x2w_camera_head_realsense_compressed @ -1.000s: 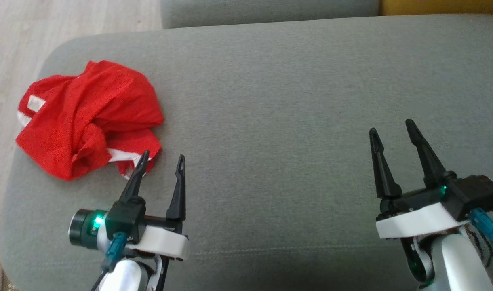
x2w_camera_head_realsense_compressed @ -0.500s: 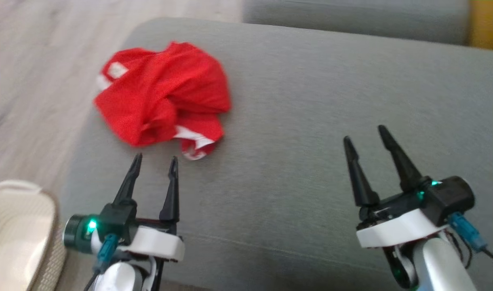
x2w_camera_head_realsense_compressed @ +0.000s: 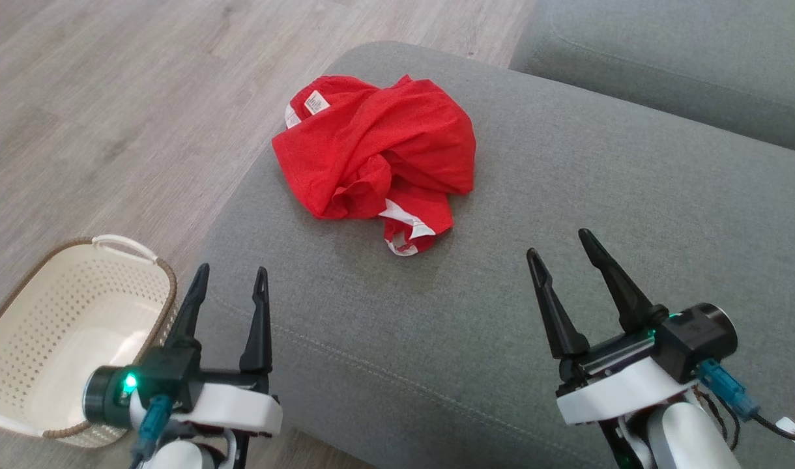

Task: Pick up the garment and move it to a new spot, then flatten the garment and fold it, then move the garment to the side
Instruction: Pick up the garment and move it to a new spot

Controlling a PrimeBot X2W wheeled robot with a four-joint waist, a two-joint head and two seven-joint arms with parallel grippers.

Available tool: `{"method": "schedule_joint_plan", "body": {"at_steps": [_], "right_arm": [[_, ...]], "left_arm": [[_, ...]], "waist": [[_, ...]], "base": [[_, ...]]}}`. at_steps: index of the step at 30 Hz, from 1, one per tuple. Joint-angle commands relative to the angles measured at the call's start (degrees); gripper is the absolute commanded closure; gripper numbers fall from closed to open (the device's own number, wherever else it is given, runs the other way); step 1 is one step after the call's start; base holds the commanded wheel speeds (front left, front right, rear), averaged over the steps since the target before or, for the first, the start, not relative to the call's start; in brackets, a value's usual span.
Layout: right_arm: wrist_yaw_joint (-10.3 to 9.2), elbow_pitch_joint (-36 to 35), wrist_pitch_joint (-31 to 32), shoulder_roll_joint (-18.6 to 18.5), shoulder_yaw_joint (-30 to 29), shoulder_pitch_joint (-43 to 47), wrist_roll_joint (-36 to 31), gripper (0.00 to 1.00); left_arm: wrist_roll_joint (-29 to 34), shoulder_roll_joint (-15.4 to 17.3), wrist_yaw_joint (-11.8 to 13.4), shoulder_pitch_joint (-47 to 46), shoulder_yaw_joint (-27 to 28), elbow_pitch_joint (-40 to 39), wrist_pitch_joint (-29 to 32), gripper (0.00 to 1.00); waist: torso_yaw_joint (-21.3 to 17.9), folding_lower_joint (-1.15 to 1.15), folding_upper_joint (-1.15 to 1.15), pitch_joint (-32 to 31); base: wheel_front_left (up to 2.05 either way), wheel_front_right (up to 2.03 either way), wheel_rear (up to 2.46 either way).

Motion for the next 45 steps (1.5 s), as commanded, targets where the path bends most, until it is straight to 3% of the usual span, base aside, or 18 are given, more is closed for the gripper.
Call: {"method": "schedule_joint_plan", "body": {"at_steps": [1, 9, 16, 23, 26, 30, 40, 45], "right_arm": [[-0.01, -1.56, -0.52, -0.52, 1.3, -1.51, 0.32, 0.0], [-0.01, -1.6, -0.52, -0.52, 1.45, -1.63, -0.08, 0.0], [-0.01, -2.1, -0.52, -0.52, 1.07, -3.74, -2.83, 0.0], [-0.01, -3.58, -0.52, -0.52, -0.46, -7.48, -7.79, 0.0], [-0.01, -4.04, -0.52, -0.52, -0.68, -8.61, -9.31, 0.0], [-0.01, -4.61, -0.52, -0.52, -0.85, -9.68, -10.46, 0.0], [-0.01, -5.95, -0.52, -0.52, -1.31, -12.78, -11.33, 0.0], [-0.01, -6.46, -0.52, -0.52, -1.02, -13.85, -11.25, 0.0]], "left_arm": [[0.47, -0.03, 0.09, -1.7, 2.35, -2.28, -0.69, 0.0], [-0.18, -0.39, -0.21, -1.75, 3.83, -3.53, -0.69, 0.0], [-2.99, -0.6, -1.38, -5.2, 7.42, -3.04, -0.69, 0.0], [-6.89, -0.07, -7.37, -16.44, 10.68, 2.32, -0.69, 0.0], [-8.58, 2.02, -9.66, -22.86, 10.06, 8.27, -0.67, 0.0], [-11.8, 4.56, -10.83, -30.23, 8.59, 14.05, 1.18, 0.0], [-23.85, 14.4, -11.23, -49.87, -1.73, 28.08, 13.98, 0.0], [-26.97, 17.01, -11.24, -55.99, -4.16, 34.95, 17.68, 0.0]], "waist": [[0.06, 0.0, 0.0, 0.0], [-0.26, 0.0, 0.0, 0.63], [-3.88, 0.0, 0.0, 7.34], [-7.94, 0.0, 0.0, 17.08], [-9.94, 0.0, 0.0, 20.26], [-11.9, 0.0, 0.0, 23.04], [-17.29, 0.0, 0.0, 29.17], [-18.93, 0.0, 0.0, 30.84]], "base": [[0.0, 0.0, 0.0], [0.0, 0.0, 0.0], [0.0, 0.0, 0.0], [0.0, 0.0, 0.0], [0.0, 0.0, 0.0], [0.0, 0.0, 0.0], [0.0, 0.0, 0.0], [0.0, 0.0, 0.0]]}}
